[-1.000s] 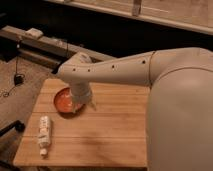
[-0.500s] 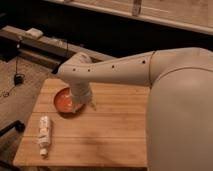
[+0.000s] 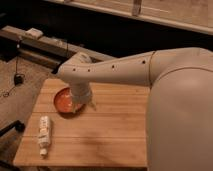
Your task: Place the bottle in the ceramic bowl
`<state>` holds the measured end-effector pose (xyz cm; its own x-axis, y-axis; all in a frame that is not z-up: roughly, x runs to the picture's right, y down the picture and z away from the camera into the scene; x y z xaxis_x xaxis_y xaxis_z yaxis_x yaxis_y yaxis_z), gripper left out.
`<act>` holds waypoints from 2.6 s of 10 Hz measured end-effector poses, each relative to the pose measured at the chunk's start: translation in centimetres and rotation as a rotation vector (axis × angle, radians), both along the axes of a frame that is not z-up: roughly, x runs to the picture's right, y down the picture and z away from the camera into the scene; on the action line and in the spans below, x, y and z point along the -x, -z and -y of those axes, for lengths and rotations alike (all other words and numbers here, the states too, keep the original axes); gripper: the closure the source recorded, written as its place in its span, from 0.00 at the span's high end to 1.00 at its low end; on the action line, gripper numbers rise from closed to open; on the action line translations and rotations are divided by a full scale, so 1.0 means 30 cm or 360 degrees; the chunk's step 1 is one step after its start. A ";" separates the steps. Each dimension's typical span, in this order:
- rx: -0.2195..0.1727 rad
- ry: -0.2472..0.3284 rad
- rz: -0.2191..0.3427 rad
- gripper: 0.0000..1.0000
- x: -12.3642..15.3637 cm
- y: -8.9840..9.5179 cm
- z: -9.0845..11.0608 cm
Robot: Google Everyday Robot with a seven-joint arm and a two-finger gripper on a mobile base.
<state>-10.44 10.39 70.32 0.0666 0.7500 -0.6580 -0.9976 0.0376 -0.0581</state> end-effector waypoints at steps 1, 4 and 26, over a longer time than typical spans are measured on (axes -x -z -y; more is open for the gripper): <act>0.0000 0.0000 0.0000 0.65 0.000 0.000 0.000; -0.0003 0.0000 0.0000 0.65 -0.001 0.002 0.003; 0.0199 0.0299 0.0402 0.65 0.762 -0.176 -0.320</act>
